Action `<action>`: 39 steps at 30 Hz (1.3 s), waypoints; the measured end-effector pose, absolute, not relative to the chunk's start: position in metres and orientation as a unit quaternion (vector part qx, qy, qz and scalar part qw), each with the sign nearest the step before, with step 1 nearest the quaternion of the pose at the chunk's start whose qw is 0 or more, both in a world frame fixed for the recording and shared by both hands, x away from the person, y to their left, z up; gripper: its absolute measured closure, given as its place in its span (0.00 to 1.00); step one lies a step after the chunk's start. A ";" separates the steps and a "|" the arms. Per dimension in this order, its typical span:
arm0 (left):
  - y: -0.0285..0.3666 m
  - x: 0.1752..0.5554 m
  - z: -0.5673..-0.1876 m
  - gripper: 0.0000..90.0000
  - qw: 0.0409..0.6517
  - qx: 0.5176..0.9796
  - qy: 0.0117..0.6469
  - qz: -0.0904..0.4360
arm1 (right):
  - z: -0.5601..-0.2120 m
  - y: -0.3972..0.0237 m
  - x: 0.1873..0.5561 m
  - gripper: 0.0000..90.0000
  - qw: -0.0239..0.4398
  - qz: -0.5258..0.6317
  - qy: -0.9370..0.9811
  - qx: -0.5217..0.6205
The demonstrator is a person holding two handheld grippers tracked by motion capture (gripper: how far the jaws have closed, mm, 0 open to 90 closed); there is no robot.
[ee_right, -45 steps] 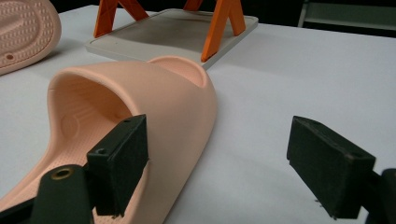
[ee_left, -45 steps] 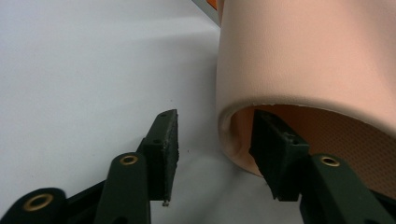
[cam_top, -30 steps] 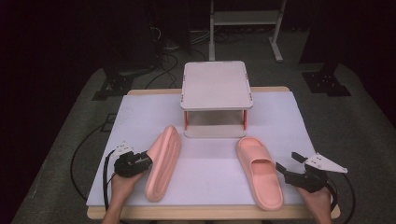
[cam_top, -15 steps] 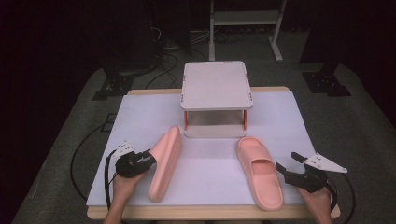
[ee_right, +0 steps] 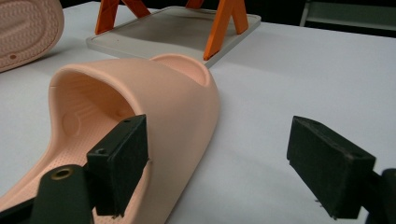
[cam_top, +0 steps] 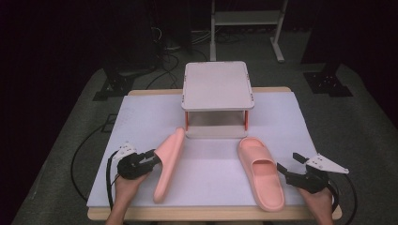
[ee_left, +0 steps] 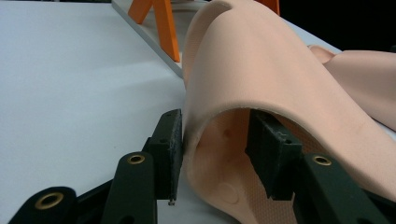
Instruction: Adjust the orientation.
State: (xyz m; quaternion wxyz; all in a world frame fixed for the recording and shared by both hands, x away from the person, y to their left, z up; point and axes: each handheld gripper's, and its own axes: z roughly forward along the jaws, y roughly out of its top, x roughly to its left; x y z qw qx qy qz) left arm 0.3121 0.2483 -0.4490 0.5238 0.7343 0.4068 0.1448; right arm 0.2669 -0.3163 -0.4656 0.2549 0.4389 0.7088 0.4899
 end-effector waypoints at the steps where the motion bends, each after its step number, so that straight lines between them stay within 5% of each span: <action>1: 0.248 0.312 -0.449 0.62 0.525 0.734 0.406 0.143 | -0.466 -0.316 0.267 0.22 0.255 0.490 0.709 0.439; 27: 0.232 0.309 -0.451 0.61 0.525 0.743 0.395 0.130 | -0.466 -0.315 0.267 0.22 0.254 0.490 0.710 0.437; 39: 0.216 0.297 -0.449 0.56 0.526 0.772 0.340 0.109 | -0.466 -0.313 0.264 0.22 0.243 0.499 0.712 0.430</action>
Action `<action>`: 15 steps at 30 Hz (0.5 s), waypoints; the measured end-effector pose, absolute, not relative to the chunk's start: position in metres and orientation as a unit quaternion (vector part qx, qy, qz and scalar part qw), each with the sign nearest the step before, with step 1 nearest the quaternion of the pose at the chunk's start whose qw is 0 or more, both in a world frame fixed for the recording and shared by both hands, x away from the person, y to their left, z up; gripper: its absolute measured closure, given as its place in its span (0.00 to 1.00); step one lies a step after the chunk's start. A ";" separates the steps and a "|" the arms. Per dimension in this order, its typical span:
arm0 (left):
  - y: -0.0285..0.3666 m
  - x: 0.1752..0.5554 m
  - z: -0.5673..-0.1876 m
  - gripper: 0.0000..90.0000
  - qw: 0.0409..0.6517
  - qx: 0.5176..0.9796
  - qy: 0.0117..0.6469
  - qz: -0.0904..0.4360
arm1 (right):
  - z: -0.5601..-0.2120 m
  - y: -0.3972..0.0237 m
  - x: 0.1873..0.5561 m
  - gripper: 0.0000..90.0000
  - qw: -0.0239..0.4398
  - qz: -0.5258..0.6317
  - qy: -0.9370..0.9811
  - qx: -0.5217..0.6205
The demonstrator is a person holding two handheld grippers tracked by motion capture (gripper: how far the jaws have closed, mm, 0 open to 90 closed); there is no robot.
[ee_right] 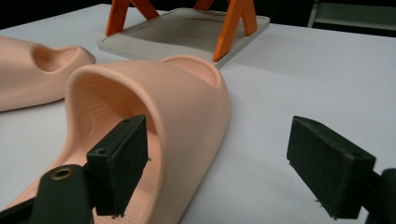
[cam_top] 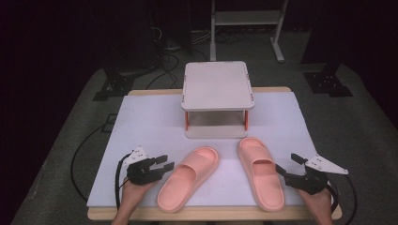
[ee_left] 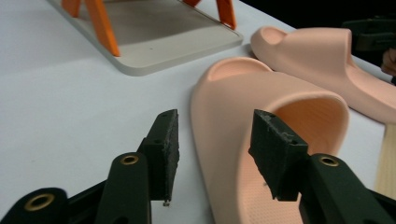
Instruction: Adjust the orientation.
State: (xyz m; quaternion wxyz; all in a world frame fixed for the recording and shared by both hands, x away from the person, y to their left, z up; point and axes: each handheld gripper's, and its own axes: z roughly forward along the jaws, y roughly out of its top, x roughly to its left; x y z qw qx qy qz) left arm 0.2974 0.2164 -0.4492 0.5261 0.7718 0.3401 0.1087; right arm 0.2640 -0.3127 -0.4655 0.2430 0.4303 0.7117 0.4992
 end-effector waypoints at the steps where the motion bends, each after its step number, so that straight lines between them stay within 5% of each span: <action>1: 0.215 0.297 -0.449 0.55 0.523 0.776 0.336 0.107 | -0.466 -0.312 0.264 0.22 0.241 0.501 0.712 0.429; 15: 0.198 0.299 -0.455 0.43 0.499 0.801 0.310 0.114 | -0.465 -0.302 0.265 0.23 0.224 0.509 0.722 0.411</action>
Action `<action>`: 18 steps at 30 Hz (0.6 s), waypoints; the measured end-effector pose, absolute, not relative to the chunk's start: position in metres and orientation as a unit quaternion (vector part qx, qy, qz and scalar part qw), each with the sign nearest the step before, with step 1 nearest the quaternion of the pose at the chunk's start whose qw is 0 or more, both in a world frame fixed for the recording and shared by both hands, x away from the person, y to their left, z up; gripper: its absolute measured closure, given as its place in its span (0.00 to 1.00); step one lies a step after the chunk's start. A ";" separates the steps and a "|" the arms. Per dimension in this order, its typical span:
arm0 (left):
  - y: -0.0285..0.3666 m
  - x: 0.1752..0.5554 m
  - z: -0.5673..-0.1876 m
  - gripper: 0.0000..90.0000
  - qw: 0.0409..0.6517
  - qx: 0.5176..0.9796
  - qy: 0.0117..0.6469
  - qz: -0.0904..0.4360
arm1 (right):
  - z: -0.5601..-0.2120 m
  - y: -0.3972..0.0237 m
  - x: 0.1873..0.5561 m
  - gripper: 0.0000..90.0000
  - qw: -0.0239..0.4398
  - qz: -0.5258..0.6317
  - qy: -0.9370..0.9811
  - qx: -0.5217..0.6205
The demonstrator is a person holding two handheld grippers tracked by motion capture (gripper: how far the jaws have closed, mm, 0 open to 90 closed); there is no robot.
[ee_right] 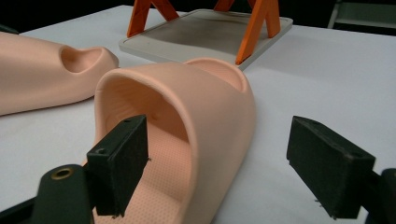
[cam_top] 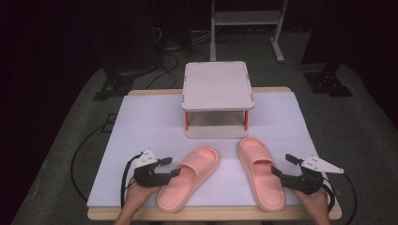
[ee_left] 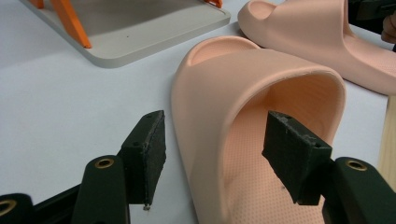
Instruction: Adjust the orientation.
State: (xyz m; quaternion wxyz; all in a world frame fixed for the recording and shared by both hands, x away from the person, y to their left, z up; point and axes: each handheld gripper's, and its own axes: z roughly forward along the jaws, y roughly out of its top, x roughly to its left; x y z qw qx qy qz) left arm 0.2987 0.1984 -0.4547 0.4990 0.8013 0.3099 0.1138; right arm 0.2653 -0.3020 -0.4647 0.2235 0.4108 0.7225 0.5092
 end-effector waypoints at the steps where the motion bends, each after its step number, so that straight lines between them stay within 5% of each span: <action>1: 0.197 0.299 -0.455 0.42 0.497 0.802 0.310 0.114 | -0.465 -0.301 0.266 0.23 0.223 0.510 0.724 0.408; 18: 0.193 0.301 -0.456 0.38 0.490 0.804 0.315 0.121 | -0.465 -0.297 0.269 0.23 0.214 0.511 0.729 0.402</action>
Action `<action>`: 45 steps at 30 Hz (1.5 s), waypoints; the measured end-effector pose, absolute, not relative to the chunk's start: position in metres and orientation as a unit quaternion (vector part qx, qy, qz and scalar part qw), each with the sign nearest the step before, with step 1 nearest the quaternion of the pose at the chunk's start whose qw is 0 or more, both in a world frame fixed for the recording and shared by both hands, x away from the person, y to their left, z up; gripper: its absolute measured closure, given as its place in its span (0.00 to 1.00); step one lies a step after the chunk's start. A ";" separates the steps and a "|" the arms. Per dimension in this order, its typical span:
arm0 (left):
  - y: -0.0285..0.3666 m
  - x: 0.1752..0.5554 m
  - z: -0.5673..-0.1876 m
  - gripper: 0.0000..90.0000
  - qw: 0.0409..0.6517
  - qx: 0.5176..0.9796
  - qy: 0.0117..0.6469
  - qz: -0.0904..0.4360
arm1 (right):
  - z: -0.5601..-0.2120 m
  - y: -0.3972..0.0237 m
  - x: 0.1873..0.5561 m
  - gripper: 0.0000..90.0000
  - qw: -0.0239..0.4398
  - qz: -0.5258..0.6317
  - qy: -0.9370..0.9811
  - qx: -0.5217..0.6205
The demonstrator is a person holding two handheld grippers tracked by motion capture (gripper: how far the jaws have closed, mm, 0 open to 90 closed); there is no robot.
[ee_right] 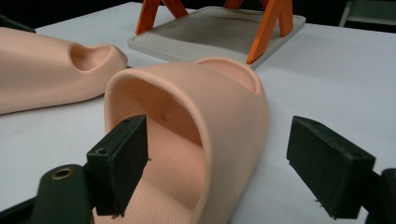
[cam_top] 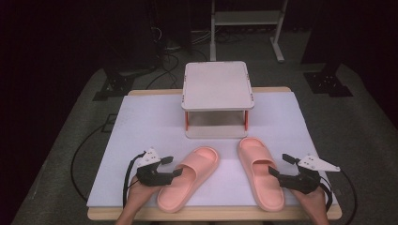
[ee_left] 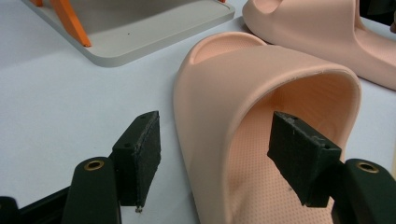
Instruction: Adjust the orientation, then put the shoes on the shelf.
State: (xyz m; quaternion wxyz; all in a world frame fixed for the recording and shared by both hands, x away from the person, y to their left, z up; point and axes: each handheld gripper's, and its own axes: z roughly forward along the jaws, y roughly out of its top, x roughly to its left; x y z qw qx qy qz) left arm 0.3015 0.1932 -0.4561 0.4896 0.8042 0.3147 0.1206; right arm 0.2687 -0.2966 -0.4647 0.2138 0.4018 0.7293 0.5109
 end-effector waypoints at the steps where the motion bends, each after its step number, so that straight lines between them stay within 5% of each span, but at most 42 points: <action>1: 0.193 0.301 -0.456 0.38 0.490 0.804 0.315 0.121 | -0.464 -0.296 0.269 0.23 0.214 0.511 0.730 0.401; 18: 0.187 0.307 -0.457 0.40 0.472 0.812 0.320 0.125 | -0.464 -0.291 0.271 0.26 0.216 0.494 0.740 0.401; 30: 0.171 0.309 -0.455 0.64 0.428 0.825 0.336 0.152 | -0.468 -0.276 0.280 0.60 0.257 0.425 0.758 0.424; 45: 0.165 0.307 -0.455 0.83 0.418 0.826 0.337 0.171 | -0.468 -0.262 0.284 0.76 0.282 0.391 0.758 0.440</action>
